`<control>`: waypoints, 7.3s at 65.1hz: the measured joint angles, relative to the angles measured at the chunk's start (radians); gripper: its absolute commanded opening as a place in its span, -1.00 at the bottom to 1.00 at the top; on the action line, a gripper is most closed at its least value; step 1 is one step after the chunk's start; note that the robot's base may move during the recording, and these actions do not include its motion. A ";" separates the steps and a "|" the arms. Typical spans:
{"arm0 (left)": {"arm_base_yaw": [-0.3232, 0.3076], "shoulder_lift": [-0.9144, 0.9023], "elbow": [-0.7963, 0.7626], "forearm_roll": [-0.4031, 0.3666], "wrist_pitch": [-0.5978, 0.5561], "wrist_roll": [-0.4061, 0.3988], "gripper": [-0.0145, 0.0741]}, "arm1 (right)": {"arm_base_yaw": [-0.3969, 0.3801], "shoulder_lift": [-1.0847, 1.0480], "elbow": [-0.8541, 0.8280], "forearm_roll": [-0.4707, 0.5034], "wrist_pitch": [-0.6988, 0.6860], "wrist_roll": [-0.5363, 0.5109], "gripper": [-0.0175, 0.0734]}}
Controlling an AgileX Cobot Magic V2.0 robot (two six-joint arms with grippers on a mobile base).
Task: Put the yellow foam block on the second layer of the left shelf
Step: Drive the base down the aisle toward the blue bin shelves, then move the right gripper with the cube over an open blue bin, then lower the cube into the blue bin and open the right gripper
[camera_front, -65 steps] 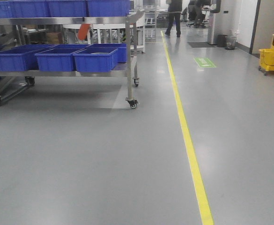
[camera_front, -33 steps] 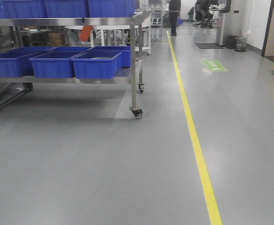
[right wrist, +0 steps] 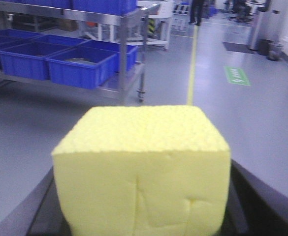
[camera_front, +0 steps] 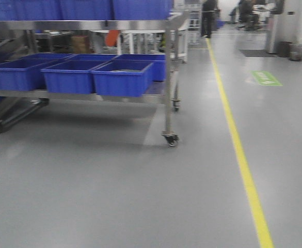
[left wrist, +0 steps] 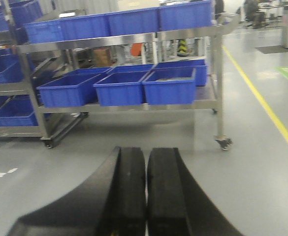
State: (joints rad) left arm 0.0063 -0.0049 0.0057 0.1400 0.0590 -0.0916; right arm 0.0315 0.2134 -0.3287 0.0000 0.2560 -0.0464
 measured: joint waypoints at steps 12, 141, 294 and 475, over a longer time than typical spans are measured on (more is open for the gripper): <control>0.000 0.000 0.000 0.000 0.000 0.000 -0.36 | 0.000 0.000 0.000 0.000 0.000 0.000 0.43; 0.000 0.000 0.000 0.000 0.000 0.000 -0.36 | 0.000 0.000 0.000 0.000 0.000 0.000 0.43; 0.000 0.000 0.000 0.000 0.000 0.000 -0.36 | 0.000 0.000 0.000 0.000 0.000 0.000 0.43; 0.000 0.000 0.000 0.000 0.000 0.000 -0.36 | 0.000 0.000 0.000 0.000 0.000 0.000 0.43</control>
State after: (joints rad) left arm 0.0063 -0.0049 0.0057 0.1400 0.0590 -0.0916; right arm 0.0315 0.2134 -0.3287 0.0000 0.2560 -0.0464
